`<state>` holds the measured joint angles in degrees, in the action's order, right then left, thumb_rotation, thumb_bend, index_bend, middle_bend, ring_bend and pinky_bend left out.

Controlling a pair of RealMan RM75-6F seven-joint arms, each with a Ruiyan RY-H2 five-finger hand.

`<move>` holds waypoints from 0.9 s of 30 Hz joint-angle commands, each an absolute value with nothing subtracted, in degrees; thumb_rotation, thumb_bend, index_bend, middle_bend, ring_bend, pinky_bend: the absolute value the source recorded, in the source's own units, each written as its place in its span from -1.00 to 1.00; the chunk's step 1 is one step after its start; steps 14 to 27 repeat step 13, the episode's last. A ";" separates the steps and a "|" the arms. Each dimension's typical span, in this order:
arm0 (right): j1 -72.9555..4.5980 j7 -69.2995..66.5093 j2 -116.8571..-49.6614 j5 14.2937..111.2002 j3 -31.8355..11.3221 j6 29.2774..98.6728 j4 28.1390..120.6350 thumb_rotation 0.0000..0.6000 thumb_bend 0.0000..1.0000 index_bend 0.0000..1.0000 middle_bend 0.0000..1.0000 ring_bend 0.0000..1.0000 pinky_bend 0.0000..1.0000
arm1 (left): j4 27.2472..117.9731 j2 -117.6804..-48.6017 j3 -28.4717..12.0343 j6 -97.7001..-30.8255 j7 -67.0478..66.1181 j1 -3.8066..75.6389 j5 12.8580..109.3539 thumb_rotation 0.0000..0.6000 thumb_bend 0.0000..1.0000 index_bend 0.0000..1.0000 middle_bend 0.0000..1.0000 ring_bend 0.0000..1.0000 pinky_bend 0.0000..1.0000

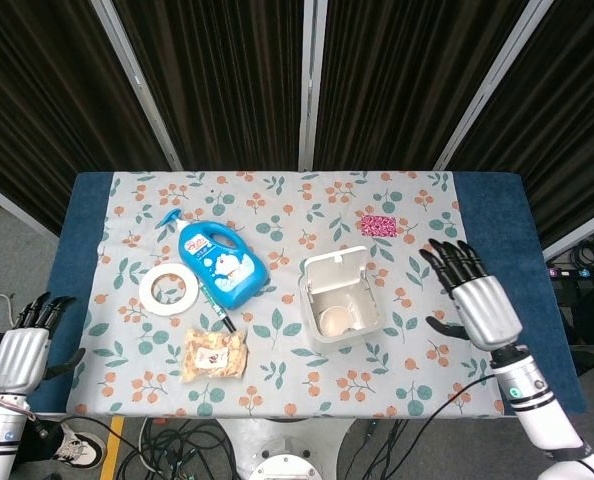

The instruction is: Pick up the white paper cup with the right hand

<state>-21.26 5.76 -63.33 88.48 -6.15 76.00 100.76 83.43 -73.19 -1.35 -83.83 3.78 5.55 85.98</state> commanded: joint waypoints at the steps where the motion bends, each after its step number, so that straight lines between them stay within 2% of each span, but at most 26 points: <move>1: -17.03 5.42 -63.74 84.18 -3.75 77.54 93.79 1.00 -0.91 -1.00 -1.00 -1.00 -1.00 | 83.89 -73.06 -1.48 -83.88 3.40 5.70 86.11 1.00 -0.54 -0.68 -0.69 -0.94 -0.75; 13: -12.61 2.31 -68.99 81.99 -1.34 77.69 83.36 1.00 -0.90 -1.00 -1.00 -1.00 -1.00 | 85.00 -72.53 -2.05 -84.53 2.14 5.98 86.33 1.00 -0.54 -0.68 -0.69 -0.94 -0.75; 27: -12.61 2.31 -68.99 81.99 -1.34 77.69 83.36 1.00 -0.90 -1.00 -1.00 -1.00 -1.00 | 85.00 -72.53 -2.05 -84.53 2.14 5.98 86.33 1.00 -0.54 -0.68 -0.69 -0.94 -0.75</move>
